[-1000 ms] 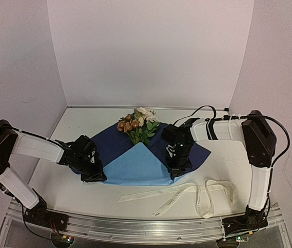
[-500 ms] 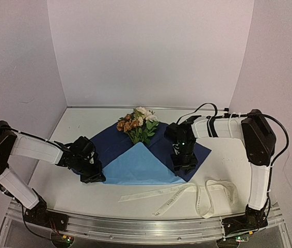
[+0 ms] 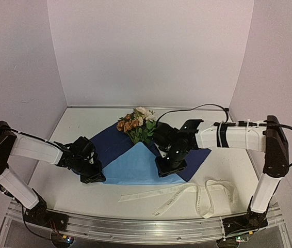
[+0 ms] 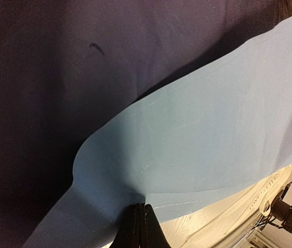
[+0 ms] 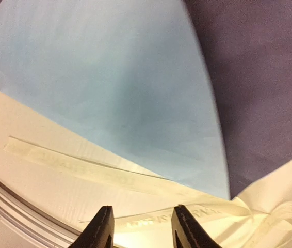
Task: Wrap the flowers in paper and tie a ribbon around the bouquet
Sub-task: Press the fold line of the 1/4-folded wrapping paper.
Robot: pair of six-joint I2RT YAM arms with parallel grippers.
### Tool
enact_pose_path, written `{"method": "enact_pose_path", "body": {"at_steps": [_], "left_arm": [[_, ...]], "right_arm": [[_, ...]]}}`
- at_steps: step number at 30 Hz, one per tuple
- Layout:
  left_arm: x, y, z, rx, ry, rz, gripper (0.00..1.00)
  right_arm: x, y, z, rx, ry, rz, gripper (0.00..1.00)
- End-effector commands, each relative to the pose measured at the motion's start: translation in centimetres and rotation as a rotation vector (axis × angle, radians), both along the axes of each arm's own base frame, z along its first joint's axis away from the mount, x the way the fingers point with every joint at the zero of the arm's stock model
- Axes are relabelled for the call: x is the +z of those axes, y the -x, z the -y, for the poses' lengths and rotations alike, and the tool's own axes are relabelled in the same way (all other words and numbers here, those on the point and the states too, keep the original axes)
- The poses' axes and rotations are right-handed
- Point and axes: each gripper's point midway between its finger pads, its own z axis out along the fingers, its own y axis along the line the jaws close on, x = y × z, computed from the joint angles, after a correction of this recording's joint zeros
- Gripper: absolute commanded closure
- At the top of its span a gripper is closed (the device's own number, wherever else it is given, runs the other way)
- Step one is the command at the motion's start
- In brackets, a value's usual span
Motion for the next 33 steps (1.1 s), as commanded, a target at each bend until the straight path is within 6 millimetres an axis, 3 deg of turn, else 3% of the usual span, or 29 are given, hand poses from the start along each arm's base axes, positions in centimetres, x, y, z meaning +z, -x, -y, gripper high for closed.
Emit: {"method": "enact_pose_path", "body": {"at_steps": [1, 7, 12, 19, 33], "left_arm": [[-2.2, 1.5, -2.8, 0.043, -0.118, -0.050, 0.99], [-2.2, 1.5, -2.8, 0.044, -0.118, -0.052, 0.99], [-2.3, 1.6, -3.0, 0.047, -0.123, -0.054, 0.99], [-2.5, 1.8, -3.2, 0.050, -0.128, -0.061, 0.99], [-3.1, 2.2, -3.9, 0.064, -0.131, -0.083, 0.99]], "right_arm": [[-1.9, -0.1, -5.2, -0.002, -0.155, -0.033, 0.69], [-3.9, -0.2, -8.6, -0.018, -0.235, -0.087, 0.74], [-5.4, -0.4, -8.6, -0.030, -0.216, -0.089, 0.76], [-6.8, -1.1, -6.8, -0.052, -0.149, -0.048, 0.76], [-8.4, -1.1, 1.2, -0.154, -0.045, -0.013, 0.76]]}}
